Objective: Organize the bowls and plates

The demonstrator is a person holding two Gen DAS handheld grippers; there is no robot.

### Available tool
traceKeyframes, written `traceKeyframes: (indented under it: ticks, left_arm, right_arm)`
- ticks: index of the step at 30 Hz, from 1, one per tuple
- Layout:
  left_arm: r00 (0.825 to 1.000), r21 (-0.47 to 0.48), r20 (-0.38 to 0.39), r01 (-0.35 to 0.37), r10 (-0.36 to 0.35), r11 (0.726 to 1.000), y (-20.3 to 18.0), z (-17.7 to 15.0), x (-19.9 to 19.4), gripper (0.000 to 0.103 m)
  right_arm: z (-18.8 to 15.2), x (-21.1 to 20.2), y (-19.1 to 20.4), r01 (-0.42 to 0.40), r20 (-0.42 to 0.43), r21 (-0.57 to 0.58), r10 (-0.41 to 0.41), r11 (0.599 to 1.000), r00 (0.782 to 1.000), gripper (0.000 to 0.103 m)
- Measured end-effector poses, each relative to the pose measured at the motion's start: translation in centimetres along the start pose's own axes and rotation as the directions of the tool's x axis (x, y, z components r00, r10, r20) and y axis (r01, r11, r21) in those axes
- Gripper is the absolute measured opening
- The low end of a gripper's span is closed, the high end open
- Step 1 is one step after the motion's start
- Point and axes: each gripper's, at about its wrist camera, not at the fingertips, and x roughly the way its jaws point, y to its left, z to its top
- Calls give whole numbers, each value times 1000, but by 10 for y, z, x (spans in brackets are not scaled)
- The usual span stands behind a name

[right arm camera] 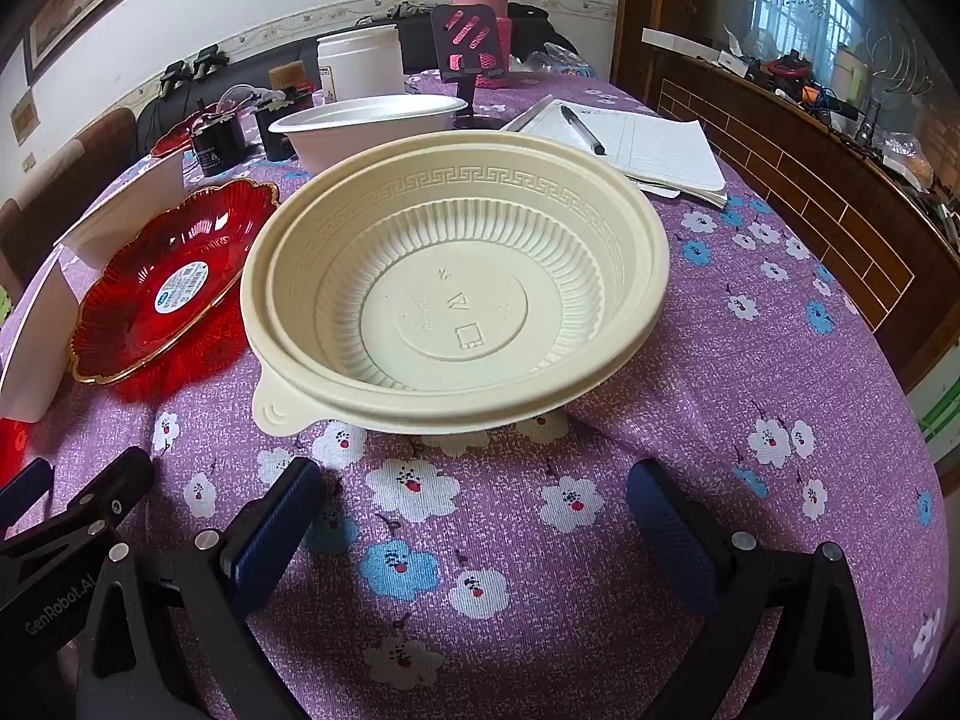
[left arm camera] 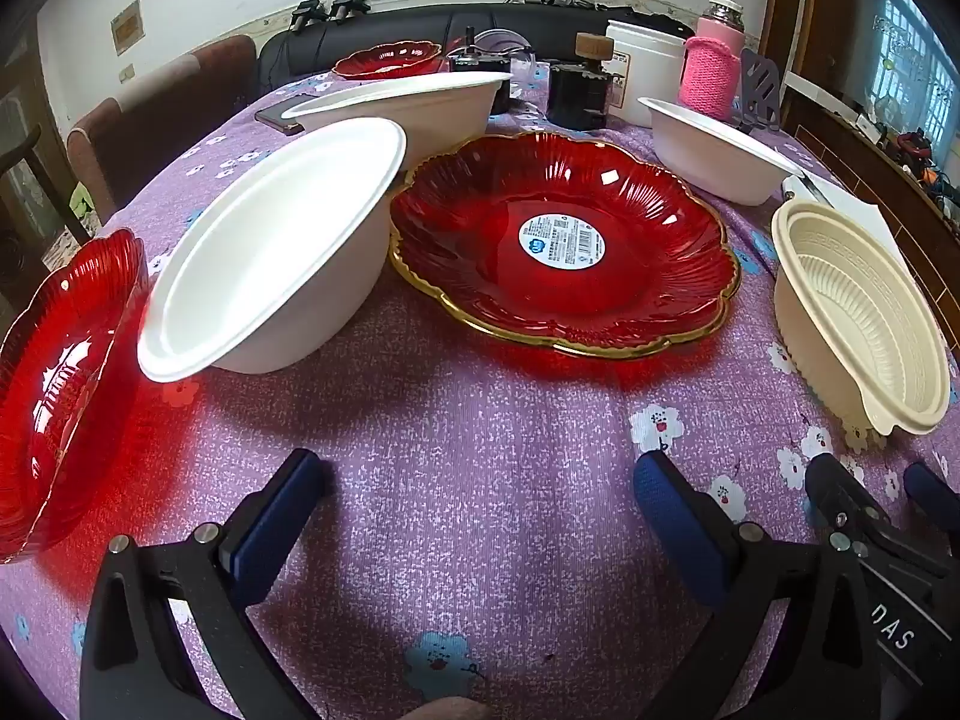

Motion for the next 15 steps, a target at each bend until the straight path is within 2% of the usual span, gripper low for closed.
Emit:
traceKeyframes:
  ticks: [15]
  left_arm:
    - [1000, -3, 1, -7, 7, 1000, -1, 0, 0, 103]
  right_arm:
    - [0, 0, 0, -1, -1, 2, 1, 1000, 1000, 102]
